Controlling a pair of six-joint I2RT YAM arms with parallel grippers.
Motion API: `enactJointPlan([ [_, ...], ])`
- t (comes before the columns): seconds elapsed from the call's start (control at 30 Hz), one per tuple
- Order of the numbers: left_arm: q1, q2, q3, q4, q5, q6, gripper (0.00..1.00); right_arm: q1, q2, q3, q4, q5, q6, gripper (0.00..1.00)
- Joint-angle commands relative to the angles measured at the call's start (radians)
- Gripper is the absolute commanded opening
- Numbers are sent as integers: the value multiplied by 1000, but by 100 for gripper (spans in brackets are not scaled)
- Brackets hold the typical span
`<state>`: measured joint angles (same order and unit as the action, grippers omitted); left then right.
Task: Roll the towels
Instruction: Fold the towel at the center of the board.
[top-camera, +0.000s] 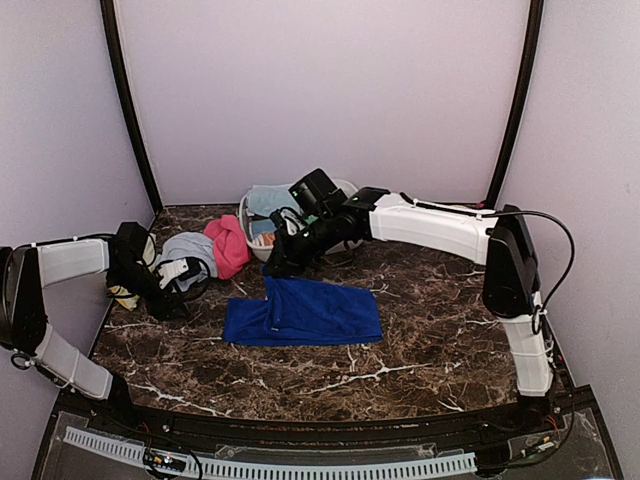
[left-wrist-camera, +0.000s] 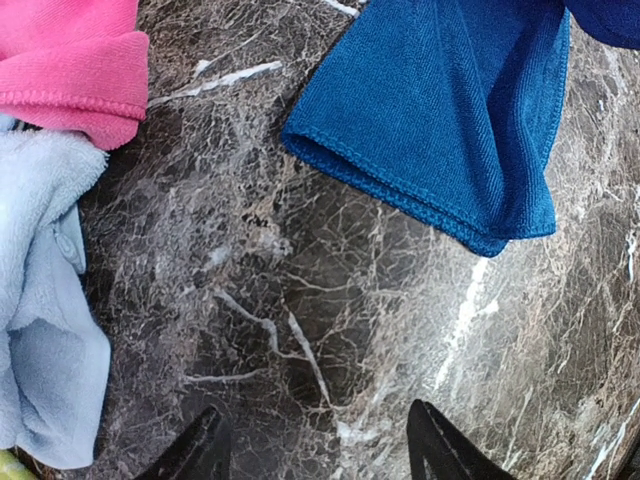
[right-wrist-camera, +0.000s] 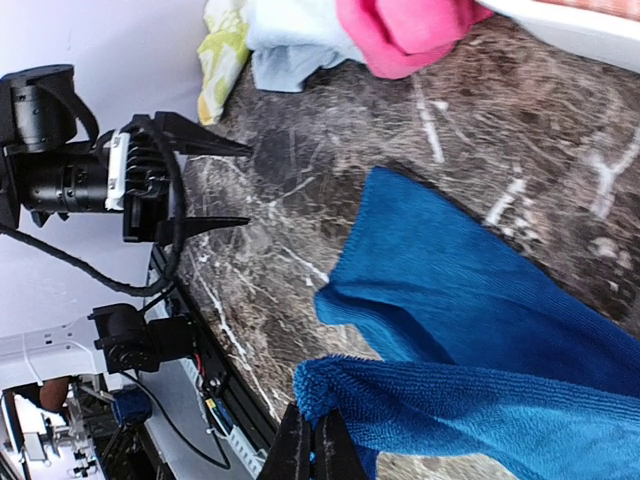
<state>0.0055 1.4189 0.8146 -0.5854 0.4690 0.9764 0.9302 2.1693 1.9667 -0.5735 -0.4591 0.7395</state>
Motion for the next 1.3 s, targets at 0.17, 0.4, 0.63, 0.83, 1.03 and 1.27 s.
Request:
enactJointPlan([
  [0.17,40,-18,-9,-27,5,24,63,39,124,134,87,-86,59,0],
  [0.4,44,-26,-18,-29,1,30,64,45,223,143,233,-74,133,0],
  [0.63,44,-44,-28,-31,11,25,67,59,356,197,466,-100,249,0],
  [0.83,43,-56,-30,-33,10,23,68,59,397,171,558,-100,249,0],
  [1.03,44,-73,30,-101,81,17,68,36,371,136,637,-100,249,0],
  [1.27,-19,-46,119,-160,175,-28,68,-41,225,-6,600,-95,320,54],
])
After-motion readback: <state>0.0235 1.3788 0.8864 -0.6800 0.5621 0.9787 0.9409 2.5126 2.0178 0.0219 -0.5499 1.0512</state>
